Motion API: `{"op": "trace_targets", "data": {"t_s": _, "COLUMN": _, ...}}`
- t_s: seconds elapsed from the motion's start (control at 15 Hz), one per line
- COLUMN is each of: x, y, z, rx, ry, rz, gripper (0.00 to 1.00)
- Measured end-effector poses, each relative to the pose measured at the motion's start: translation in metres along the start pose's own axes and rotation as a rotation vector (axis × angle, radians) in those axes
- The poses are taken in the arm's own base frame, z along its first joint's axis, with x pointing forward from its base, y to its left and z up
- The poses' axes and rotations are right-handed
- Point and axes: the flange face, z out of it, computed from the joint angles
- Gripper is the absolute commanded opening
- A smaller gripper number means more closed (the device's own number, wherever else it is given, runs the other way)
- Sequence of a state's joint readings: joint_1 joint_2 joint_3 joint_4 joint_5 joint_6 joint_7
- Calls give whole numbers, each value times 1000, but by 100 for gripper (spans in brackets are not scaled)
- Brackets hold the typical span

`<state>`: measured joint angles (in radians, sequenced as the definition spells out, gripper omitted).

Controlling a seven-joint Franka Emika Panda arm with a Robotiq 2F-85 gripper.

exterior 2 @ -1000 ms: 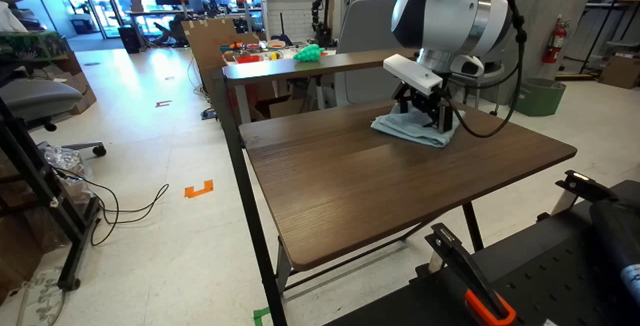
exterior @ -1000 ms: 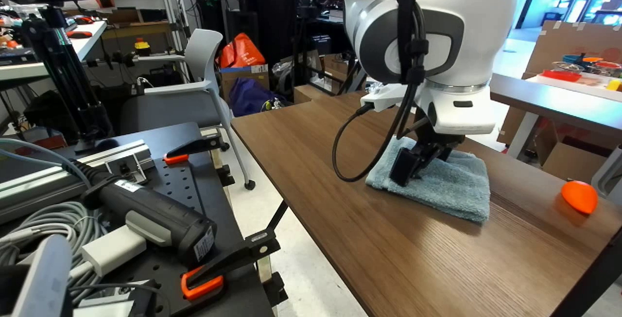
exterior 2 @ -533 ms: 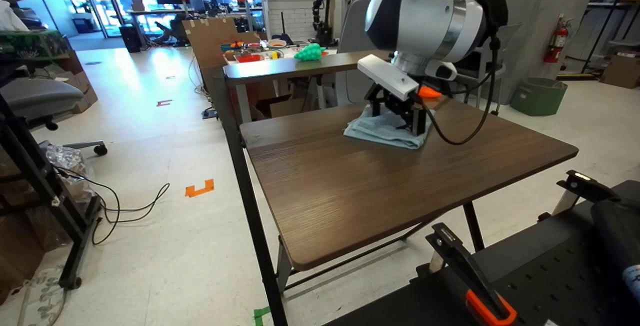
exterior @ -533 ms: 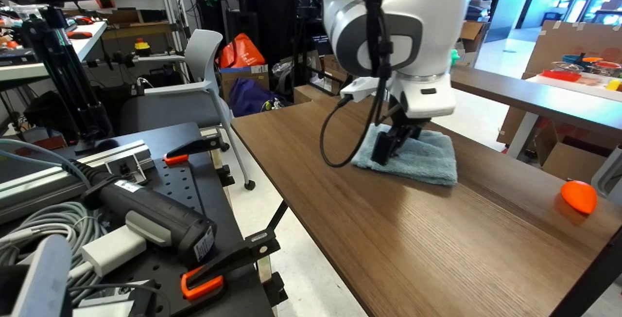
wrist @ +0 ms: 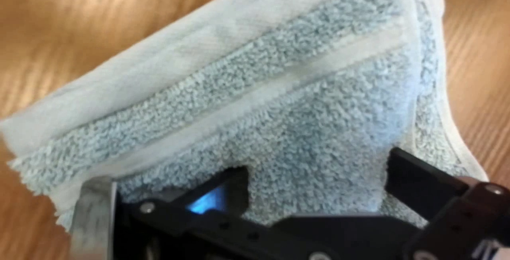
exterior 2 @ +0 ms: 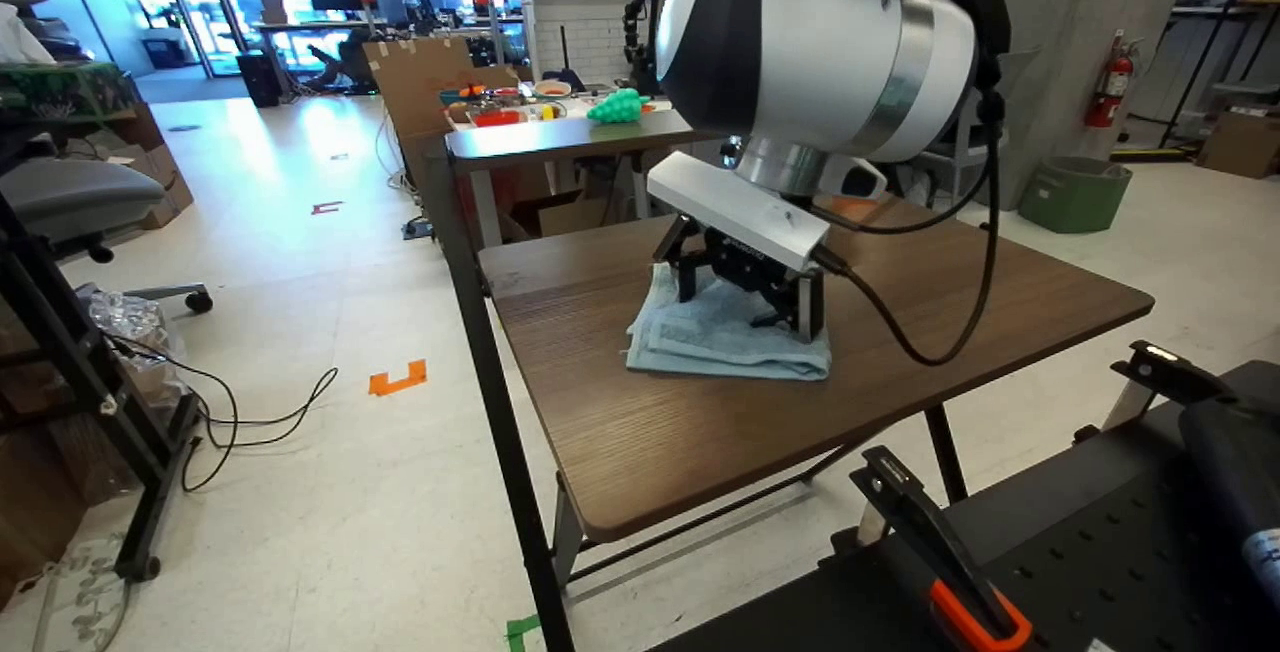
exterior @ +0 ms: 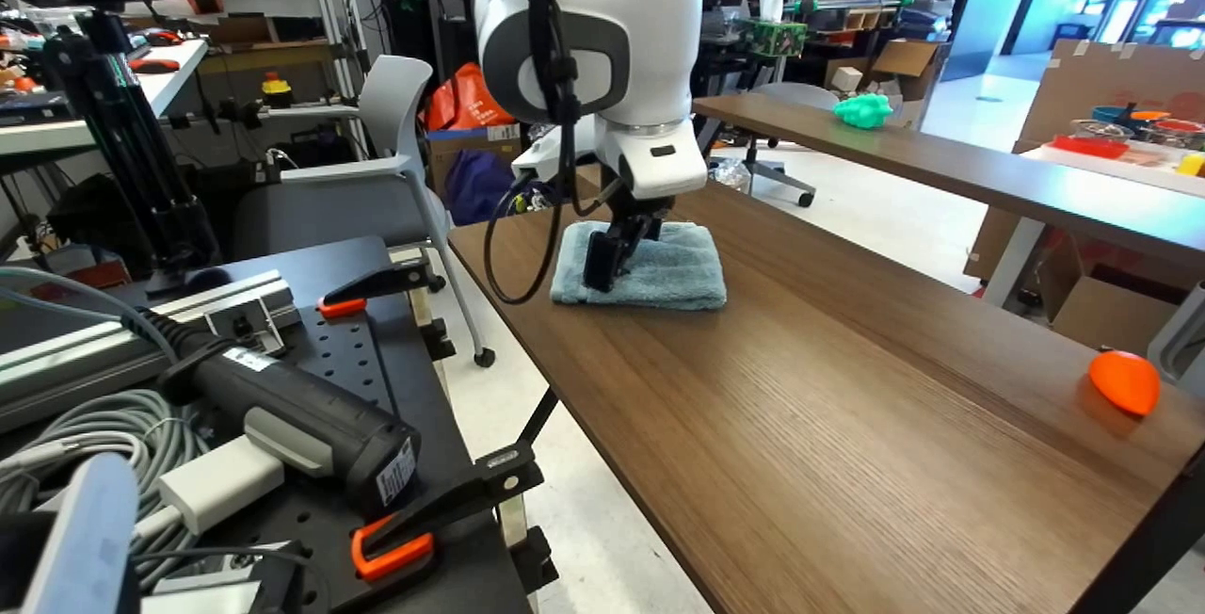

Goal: Use towel to wipe the table

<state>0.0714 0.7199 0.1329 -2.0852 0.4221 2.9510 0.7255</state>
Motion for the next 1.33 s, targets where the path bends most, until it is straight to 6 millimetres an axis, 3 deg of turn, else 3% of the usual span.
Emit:
{"op": "trace_targets", "data": {"t_s": 0.2, "x": -8, "y": 33, "z": -10, "rx": -45, "ry": -9, "rz": -66, "gripper": 100}}
{"op": "trace_targets", "data": {"t_s": 0.4, "x": 9, "y": 52, "z": -23, "rx": -43, "ry": 27, "rz": -69, "gripper": 100}}
{"op": "trace_targets", "data": {"t_s": 0.8, "x": 115, "y": 68, "z": -63, "rx": 6, "ry": 164, "rz": 98, "gripper": 100}}
{"op": "trace_targets", "data": {"t_s": 0.93, "x": 142, "y": 74, "z": -75, "rx": 22, "ry": 198, "rz": 140, "gripper": 100}}
{"op": "trace_targets", "data": {"t_s": 1.07, "x": 151, "y": 79, "z": -76, "rx": 18, "ry": 211, "rz": 156, "gripper": 100}}
{"op": "trace_targets", "data": {"t_s": 1.33, "x": 140, "y": 87, "z": -47, "rx": -36, "ry": 198, "rz": 152, "gripper": 100}}
